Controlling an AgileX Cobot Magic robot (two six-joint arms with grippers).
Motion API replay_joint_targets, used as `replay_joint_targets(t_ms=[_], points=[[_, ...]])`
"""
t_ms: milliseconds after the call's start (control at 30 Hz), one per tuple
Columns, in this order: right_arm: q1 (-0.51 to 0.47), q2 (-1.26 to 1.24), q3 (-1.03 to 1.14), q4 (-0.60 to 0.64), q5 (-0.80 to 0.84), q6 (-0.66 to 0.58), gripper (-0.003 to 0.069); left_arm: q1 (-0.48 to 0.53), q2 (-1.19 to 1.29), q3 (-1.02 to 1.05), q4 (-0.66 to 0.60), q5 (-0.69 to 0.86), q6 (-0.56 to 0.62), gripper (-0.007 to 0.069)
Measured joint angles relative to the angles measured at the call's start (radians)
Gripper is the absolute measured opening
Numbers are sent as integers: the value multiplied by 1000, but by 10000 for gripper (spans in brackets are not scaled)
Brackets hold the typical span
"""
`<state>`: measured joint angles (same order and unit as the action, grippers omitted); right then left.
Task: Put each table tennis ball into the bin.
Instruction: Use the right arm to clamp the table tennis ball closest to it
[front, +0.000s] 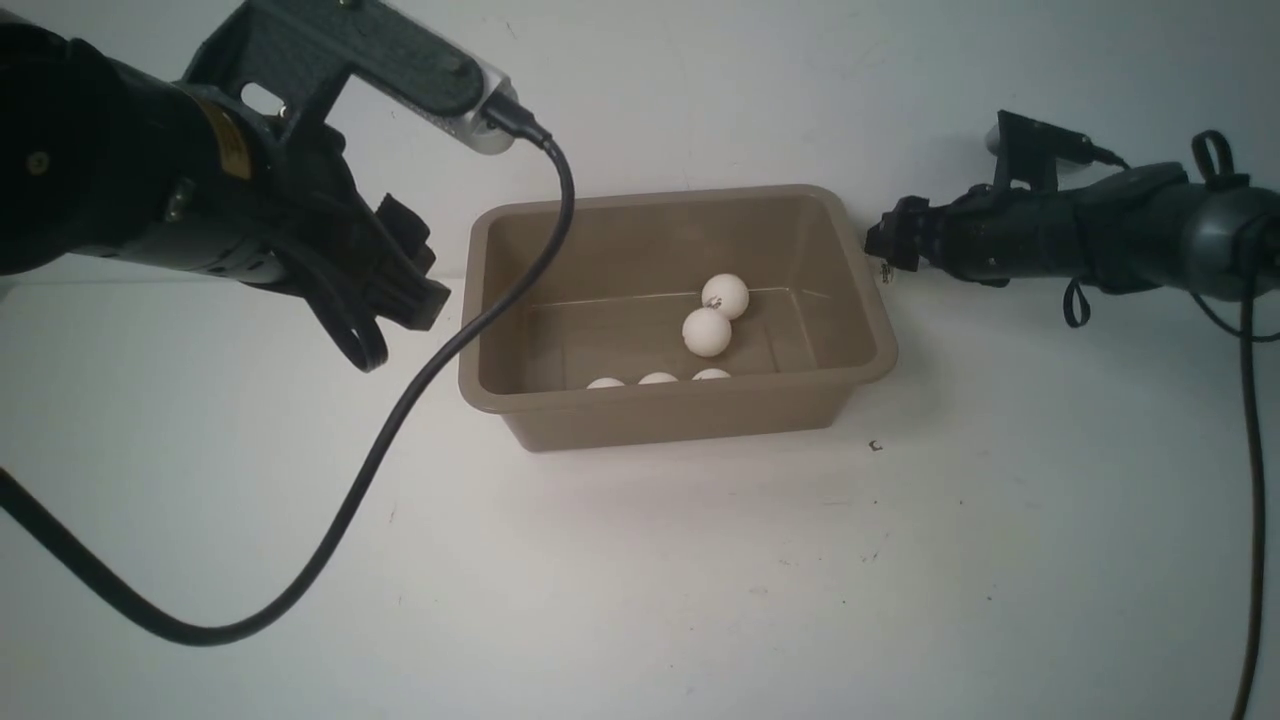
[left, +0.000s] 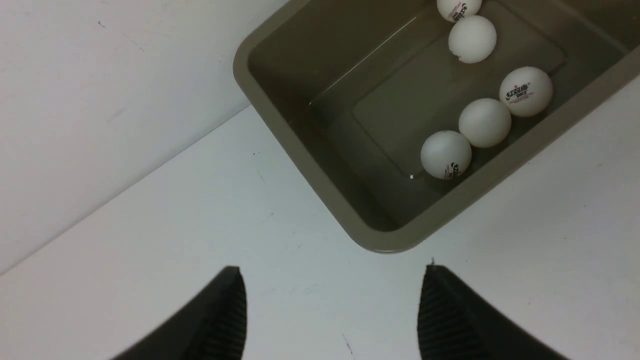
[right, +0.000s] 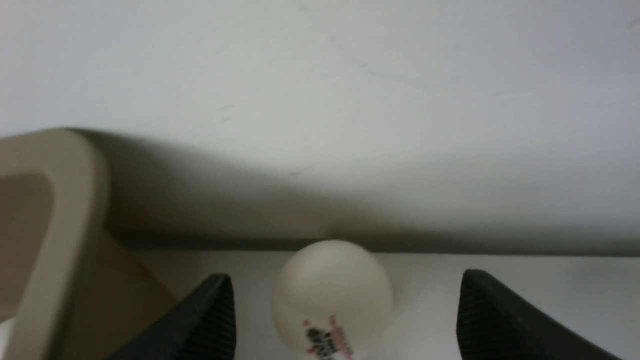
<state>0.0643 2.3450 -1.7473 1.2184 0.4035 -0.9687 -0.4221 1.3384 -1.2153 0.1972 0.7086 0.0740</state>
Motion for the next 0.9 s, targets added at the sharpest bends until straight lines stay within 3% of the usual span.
replay_joint_targets(t_ms=[400, 533, 900], points=[[10, 1, 0, 11, 55, -65, 536, 0, 0, 0, 0, 0, 0, 415], [10, 1, 0, -59, 94, -39, 536, 0, 0, 0, 0, 0, 0, 415], [8, -201, 0, -424, 224, 98, 536, 0, 0, 0, 0, 35, 0, 415]])
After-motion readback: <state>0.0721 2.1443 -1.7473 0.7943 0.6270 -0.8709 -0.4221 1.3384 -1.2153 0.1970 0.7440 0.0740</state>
